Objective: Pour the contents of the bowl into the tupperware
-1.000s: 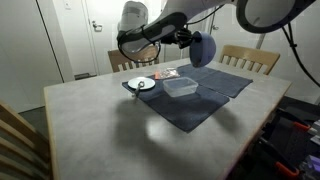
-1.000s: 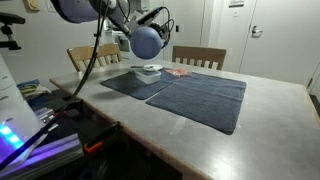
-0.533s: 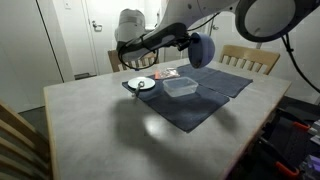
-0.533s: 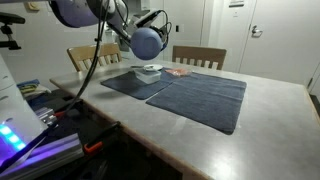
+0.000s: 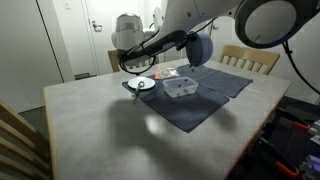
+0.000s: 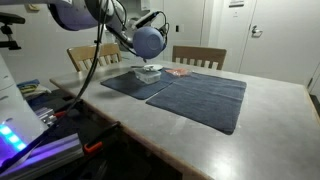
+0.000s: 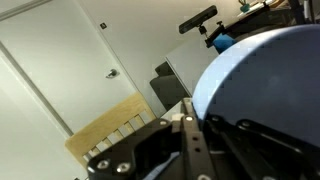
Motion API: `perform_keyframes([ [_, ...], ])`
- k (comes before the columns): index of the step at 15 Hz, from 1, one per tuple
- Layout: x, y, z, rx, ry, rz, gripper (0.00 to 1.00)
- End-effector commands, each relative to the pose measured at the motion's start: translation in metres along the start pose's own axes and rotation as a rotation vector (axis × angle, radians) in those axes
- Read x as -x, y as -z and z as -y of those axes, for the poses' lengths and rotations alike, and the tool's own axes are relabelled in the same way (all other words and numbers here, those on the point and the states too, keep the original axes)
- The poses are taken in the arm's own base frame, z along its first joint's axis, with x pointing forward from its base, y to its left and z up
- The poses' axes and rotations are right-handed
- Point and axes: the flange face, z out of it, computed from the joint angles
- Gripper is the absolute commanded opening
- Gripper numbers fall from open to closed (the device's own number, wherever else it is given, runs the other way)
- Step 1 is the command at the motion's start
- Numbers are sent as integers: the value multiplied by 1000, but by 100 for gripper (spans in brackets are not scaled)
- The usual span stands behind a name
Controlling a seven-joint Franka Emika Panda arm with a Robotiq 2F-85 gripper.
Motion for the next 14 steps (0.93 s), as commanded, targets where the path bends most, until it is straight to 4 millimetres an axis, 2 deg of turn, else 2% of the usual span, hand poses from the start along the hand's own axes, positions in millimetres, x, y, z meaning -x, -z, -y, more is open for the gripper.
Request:
perform_keyframes([
  [1,0,4,-6,53,6,-2,1],
  [14,3,11,-13,118,5,-10,1],
])
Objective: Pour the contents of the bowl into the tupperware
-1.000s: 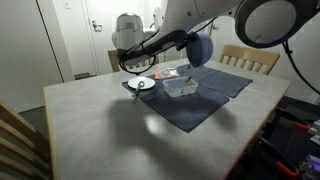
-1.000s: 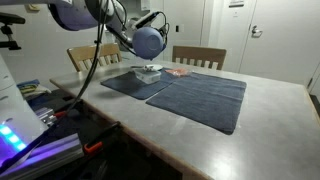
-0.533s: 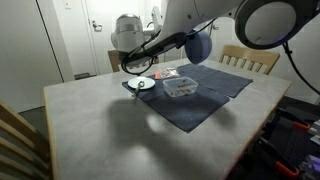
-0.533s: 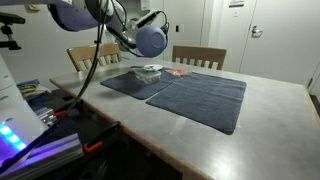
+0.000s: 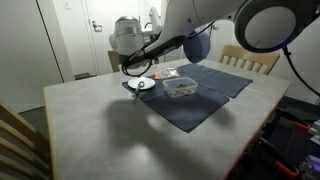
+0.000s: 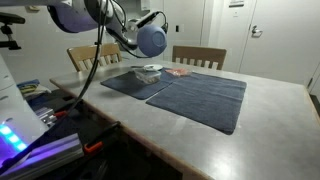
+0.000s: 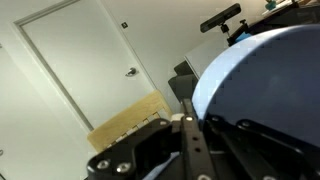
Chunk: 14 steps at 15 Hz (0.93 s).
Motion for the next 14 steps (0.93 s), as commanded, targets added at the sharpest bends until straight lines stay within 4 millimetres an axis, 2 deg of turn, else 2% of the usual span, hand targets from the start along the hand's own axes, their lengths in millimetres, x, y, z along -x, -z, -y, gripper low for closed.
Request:
perform_keyframes([
  [1,4,1,-8,16,11,-11,1],
  [8,11,-9,-23,-35,10,-51,1],
  [14,29,-41,-57,-206,8,-126,1],
])
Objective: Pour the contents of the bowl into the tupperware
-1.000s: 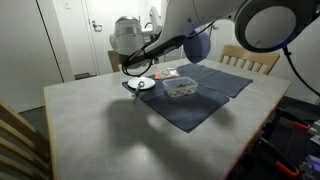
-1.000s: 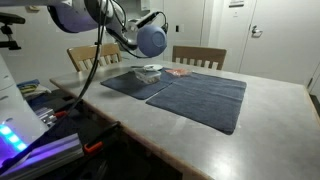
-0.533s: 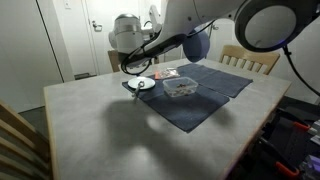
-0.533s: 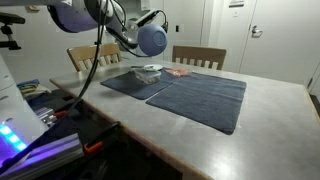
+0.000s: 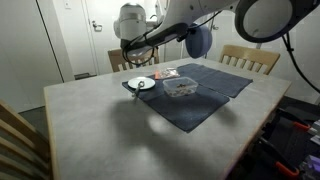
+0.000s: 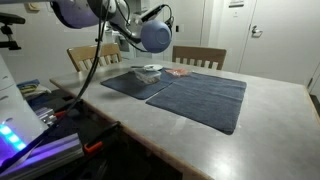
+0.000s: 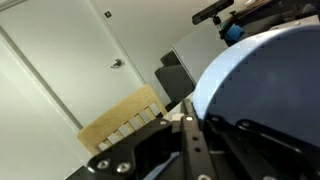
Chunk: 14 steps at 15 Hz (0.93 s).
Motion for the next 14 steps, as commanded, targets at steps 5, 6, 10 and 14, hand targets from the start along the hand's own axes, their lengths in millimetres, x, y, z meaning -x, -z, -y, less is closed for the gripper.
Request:
perform_keyframes([
  [5,29,-43,-53,-324,15,-193,1],
  [6,29,-47,-57,-366,10,-215,1],
  [10,39,-69,-78,-545,-23,-300,1],
  [14,43,-87,-98,-713,-81,-376,1],
])
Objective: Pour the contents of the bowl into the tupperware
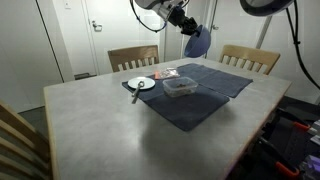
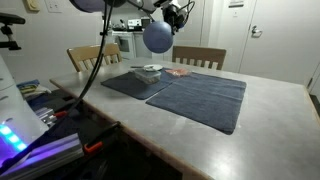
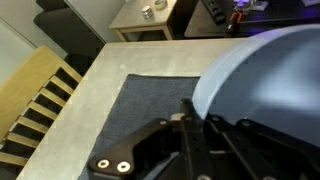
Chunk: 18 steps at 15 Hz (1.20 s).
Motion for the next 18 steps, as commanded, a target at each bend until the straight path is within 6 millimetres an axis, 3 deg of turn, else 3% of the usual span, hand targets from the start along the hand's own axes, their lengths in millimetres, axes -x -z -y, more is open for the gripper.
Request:
perform_keyframes([
  [1,13,4,-28,-161,-49,-95,1],
  [6,14,11,-61,-354,-154,-260,1],
  [12,-14,17,-93,-481,-365,-465,1],
  [18,-17,0,-104,-617,-662,-339,1],
])
